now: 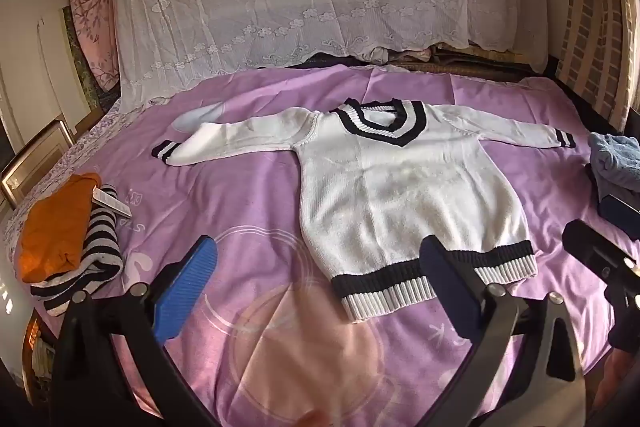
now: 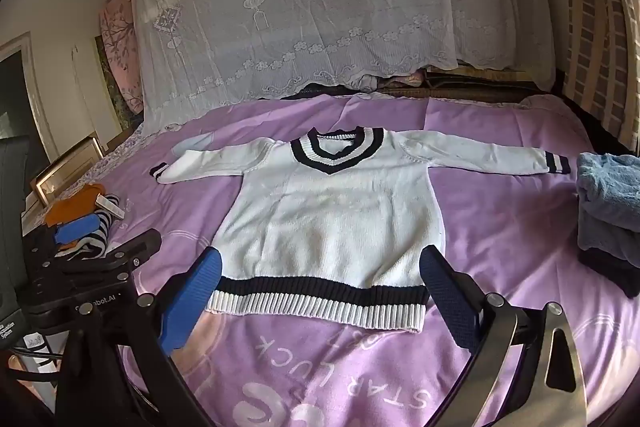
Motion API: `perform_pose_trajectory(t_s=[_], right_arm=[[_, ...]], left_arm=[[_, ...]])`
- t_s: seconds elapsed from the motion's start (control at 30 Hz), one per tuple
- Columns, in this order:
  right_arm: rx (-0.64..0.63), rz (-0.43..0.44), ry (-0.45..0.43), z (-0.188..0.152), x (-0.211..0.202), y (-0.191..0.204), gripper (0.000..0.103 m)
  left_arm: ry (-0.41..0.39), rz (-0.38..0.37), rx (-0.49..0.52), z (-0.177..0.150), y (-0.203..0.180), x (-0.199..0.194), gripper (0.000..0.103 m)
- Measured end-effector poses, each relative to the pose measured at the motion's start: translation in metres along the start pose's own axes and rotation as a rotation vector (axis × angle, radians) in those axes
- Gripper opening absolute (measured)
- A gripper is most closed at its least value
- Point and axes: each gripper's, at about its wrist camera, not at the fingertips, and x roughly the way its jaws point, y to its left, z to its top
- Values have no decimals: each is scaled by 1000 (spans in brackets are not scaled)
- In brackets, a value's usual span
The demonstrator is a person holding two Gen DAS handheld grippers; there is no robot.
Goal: Fold small clothes
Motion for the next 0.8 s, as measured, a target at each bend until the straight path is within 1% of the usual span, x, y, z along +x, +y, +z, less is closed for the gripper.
perform_pose_trajectory(t_s=[0.2, 0.27, 0.43, 0.53, 0.57, 0.8], right_arm=[[27, 22, 10, 6, -5, 1, 100], [37, 26, 10, 10, -5, -5, 100], [41, 30, -2, 5, -4, -7, 100], [48, 31, 1, 4, -3, -9, 100], [51, 32, 4, 3, -2, -9, 100], [54, 32, 9, 3, -1, -10, 100]], left_arm=[[1, -13, -2, 0, 1, 1, 99], [3, -16, 1, 0, 1, 1, 99], [11, -15, -4, 7, 5, -3, 99], [17, -21, -6, 3, 4, -3, 99], [22, -19, -1, 0, 1, 5, 99], [41, -24, -3, -2, 1, 11, 99]])
